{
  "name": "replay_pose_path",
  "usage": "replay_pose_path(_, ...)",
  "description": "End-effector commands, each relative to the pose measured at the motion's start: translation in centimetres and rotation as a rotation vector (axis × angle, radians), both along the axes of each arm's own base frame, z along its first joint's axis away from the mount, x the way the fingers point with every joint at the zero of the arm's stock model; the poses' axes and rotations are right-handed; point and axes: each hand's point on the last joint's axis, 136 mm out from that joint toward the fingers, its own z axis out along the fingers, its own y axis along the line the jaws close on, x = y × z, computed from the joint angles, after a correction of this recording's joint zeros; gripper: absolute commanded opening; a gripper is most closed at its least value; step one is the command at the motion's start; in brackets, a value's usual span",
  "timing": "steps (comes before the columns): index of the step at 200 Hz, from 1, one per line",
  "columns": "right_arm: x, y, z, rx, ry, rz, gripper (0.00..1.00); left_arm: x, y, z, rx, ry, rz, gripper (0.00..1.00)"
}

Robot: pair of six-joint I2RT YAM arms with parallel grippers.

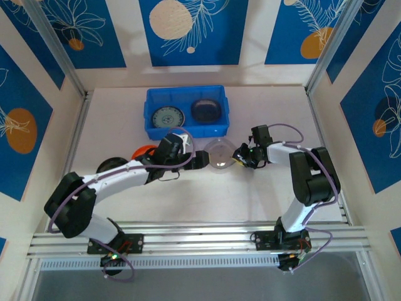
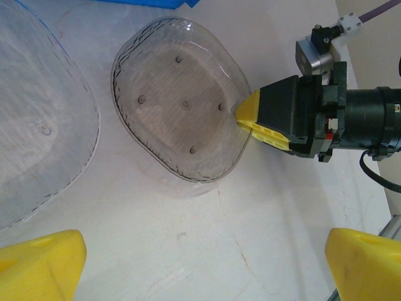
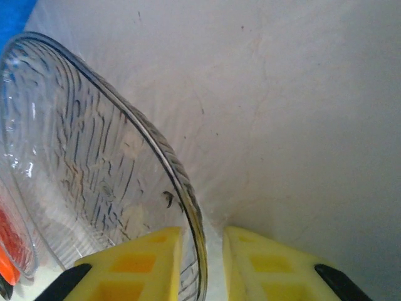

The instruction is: Place the plates into the plastic bin on the countertop

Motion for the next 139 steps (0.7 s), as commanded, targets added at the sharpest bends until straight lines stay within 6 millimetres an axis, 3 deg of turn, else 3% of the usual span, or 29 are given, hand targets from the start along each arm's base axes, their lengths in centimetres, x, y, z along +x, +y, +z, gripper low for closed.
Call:
replay_pose_path(1,0.5,0.2,0.1,-0.004,-0.004,-0.005,0.23,0.1,-0.7,0.4,-0.013,-0.015,-0.017,0.97)
replay_pose_path(80,0.0,-0.3,-0.1,-0.017,-0.002,-0.012,0.13,0.4,-0.6,0.5,0.009,-0.025,-0.018,0.97)
replay_pose_path(95,-0.1,-0.5,0.2,-0.021,-0.011,-0.019,0.06,0.5,-0.4,0.7,0.02,-0.032,-0.017,0.97)
replay_pose_path(139,-1.1,-1.9,2.7,-0.046,-0.056,-0.022,0.0,1.1,0.6,1.4,0.066,-0.059,-0.013,0.97)
